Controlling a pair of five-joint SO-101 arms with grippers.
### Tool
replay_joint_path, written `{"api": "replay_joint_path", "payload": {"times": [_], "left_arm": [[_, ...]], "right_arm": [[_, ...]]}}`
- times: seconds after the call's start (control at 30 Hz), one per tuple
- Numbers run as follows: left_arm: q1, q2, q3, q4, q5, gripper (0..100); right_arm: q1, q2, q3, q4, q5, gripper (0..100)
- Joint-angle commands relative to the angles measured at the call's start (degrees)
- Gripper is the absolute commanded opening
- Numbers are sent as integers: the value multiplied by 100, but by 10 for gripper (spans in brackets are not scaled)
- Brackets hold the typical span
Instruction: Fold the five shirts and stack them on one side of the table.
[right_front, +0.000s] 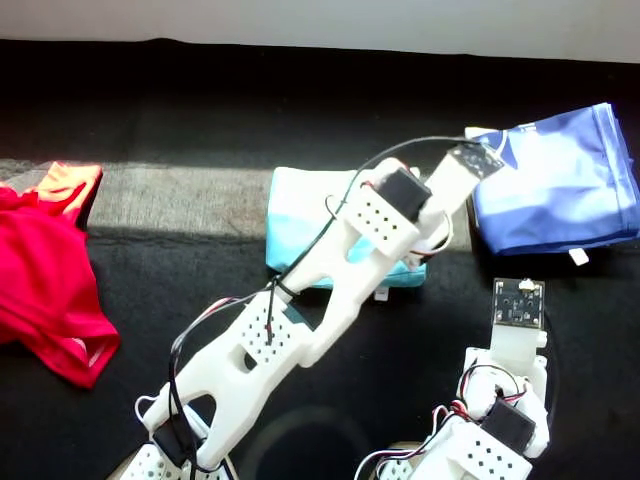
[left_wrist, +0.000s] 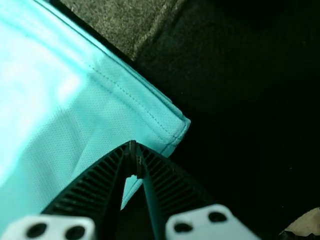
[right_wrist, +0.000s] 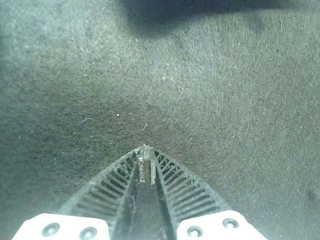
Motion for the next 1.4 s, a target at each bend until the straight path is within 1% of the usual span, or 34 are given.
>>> {"api": "replay_joint_path", "payload": {"times": [0.0,0.07,0.17,0.27,0.37,0.47,0.7,0.83,0.9,1.0,1.07,1.23,1.37], "left_arm": [[-119,-426,-198,44,26,9],[-444,-409,-198,18,9,9],[-1279,-365,-154,-105,9,9],[-2185,-268,-189,-651,44,9],[-2695,-31,-154,-1152,44,9],[-2774,338,-198,-1257,44,9],[-2800,875,-198,-1846,44,9],[-2870,866,-242,-1837,53,9],[-2932,875,-549,-1802,53,9],[-3020,866,-1165,-1424,167,9],[-3073,848,-1640,-1029,290,9],[-3231,207,-1516,-62,334,9],[-3574,-347,-1464,79,343,9]], "right_arm": [[57,-40,725,4,62,6],[57,-40,725,4,62,6],[57,-40,725,4,62,6],[57,-40,725,4,62,6],[57,-40,725,4,62,6],[57,-40,725,4,62,6],[57,-66,716,31,62,6],[57,-75,699,40,62,6],[57,-31,514,40,53,6],[-4,-13,-57,198,-360,9],[-251,-4,-488,400,-545,9],[-884,-4,-1095,514,-624,9],[-1174,-4,-1130,251,-615,9]]}}
